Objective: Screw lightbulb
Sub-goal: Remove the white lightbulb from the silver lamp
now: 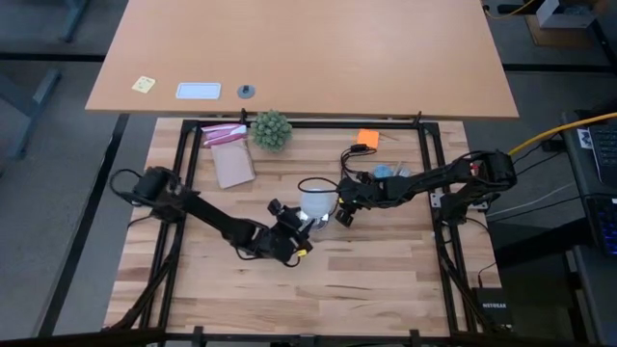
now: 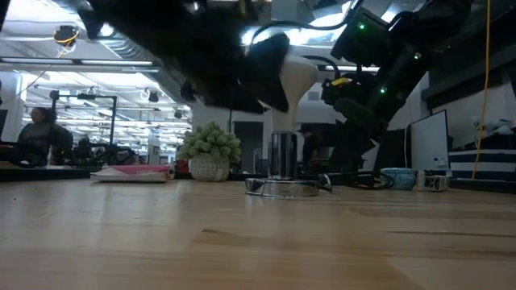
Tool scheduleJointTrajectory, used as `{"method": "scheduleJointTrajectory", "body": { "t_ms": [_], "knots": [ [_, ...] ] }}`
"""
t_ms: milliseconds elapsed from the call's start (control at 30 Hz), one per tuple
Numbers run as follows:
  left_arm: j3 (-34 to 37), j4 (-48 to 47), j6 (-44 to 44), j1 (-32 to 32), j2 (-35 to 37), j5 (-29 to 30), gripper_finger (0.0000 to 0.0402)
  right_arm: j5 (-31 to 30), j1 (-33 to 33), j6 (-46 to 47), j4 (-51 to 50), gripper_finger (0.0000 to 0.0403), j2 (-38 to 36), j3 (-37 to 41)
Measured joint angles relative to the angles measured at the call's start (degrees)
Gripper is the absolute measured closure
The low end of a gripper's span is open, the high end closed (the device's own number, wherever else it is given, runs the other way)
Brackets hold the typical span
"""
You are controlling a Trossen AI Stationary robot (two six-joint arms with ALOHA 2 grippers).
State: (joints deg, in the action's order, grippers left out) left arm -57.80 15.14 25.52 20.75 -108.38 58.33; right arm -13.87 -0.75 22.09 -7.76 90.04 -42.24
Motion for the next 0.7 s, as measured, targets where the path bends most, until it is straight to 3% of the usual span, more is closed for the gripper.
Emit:
{"method": "scheduleJointTrajectory", "body": {
  "t_ms": [233, 400, 600, 700],
  "knots": [
    [-0.1, -14.6, 1.6, 2.6, 7.9, -0.1, 0.0173, 0.3, 0.0, 0.1, -0.1, 0.0301, 0.0, 0.0],
    [0.0, -24.3, 13.0, 4.5, 11.1, -0.2, 0.0173, 1.3, 0.0, 0.1, -1.7, 0.0301, -1.5, 0.0],
    [0.0, -37.4, 20.6, 9.3, 18.1, -0.8, 0.0173, -0.4, 0.0, 0.1, -8.5, 0.0301, -10.1, 0.0],
    [0.0, -44.8, 27.4, 12.6, 21.7, 4.0, 0.0173, -0.5, 0.1, 0.1, -12.7, 0.0301, -16.1, 0.0]
  ]
}}
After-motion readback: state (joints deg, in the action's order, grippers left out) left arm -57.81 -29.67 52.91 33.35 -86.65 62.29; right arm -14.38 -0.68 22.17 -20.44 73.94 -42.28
